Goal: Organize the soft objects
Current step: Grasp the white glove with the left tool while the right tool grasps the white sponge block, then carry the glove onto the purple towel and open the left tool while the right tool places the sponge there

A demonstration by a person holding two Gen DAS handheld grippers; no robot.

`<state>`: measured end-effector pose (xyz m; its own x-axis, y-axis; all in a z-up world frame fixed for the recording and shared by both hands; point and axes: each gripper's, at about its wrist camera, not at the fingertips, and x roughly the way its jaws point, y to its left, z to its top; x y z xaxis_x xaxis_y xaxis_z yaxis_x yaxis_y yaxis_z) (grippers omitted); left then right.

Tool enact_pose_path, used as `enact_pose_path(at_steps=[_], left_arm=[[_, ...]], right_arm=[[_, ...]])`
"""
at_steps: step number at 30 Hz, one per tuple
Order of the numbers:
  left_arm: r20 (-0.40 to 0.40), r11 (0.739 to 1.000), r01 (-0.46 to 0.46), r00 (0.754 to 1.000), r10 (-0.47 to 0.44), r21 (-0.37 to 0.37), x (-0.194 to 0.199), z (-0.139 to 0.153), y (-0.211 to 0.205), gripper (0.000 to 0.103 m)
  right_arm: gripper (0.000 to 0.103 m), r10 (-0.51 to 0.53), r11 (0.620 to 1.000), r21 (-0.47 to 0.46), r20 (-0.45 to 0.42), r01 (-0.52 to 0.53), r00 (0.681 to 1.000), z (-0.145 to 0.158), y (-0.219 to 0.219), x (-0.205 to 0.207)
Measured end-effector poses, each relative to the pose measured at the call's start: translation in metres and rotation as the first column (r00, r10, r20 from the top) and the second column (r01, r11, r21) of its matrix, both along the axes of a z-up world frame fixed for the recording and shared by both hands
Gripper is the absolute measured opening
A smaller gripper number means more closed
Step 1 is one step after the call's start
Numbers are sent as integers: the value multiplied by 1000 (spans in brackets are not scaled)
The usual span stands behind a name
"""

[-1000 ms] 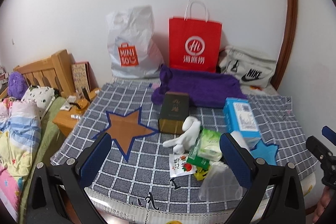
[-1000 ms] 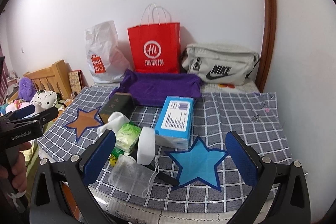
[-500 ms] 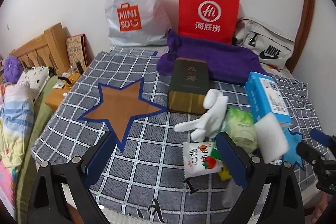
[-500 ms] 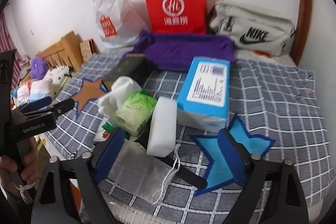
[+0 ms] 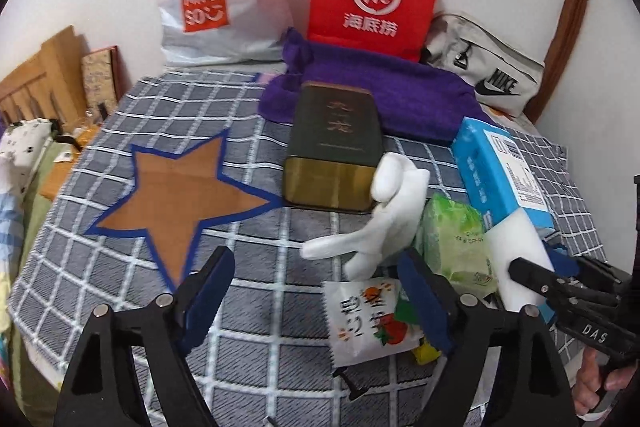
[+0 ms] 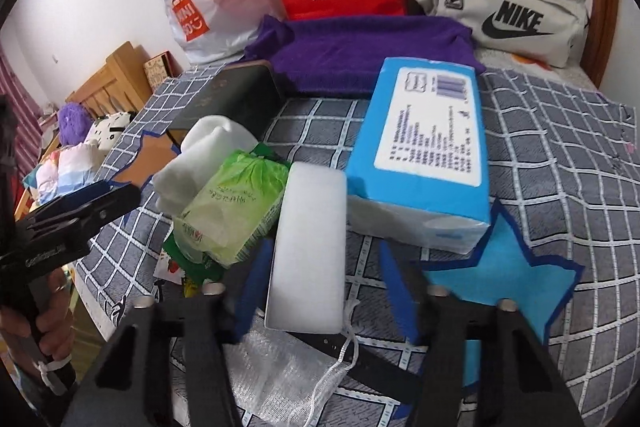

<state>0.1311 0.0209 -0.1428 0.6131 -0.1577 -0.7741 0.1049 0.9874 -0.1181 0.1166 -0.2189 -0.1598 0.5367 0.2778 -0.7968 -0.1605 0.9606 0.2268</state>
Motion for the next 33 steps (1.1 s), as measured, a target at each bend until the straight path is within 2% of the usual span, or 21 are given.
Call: enact_pose_path(at_steps=[1, 2, 9, 11, 15, 18, 20, 22, 24, 27, 33], left_arm=[[-1, 1000, 13, 1000, -13, -6, 2, -1, -2, 78], [1, 1000, 28, 1000, -28, -12, 4, -1, -5, 75], [2, 995, 103, 995, -103, -16, 18, -5, -22, 74], [-19, 992, 122, 992, -123, -18, 23, -8, -26, 63], [-51, 988, 152, 987, -153, -29, 31, -17, -34, 55], [-61, 987, 159, 985, -161, -32, 34, -21, -37, 41], [-63, 985, 168, 983, -171, -48, 36, -21, -38, 22], [-72, 985, 169, 983, -171, -41, 36, -22, -40, 11], [-66, 984, 173, 982, -175, -35, 36, -19, -40, 10], [-46, 984, 176, 983, -178, -41, 33, -9, -38, 9], [-1, 988, 155, 988, -155, -26, 32, 16, -33, 9]], right_arm=[[33, 13, 1000, 19, 3, -13, 1000, 0, -1, -1], [32, 20, 999, 32, 4, -20, 1000, 1, -1, -2], [31, 41, 998, 45, 77, -45, 996, 27, -7, -16], [31, 35, 999, 19, 97, -37, 995, 35, -14, -24], [31, 12, 999, -43, 90, -9, 996, 34, -33, -31], [31, 0, 998, -66, 68, 5, 998, 27, -44, -34], [31, 4, 997, -83, 42, 0, 999, 18, -48, -33], [31, -15, 996, -86, 8, 15, 1000, 7, -53, -29], [31, -22, 997, -81, -23, 20, 999, -3, -55, -23], [31, -16, 995, -96, -21, 14, 1000, -7, -55, -23], [31, 4, 998, -68, 14, -3, 1000, 6, -60, -24]])
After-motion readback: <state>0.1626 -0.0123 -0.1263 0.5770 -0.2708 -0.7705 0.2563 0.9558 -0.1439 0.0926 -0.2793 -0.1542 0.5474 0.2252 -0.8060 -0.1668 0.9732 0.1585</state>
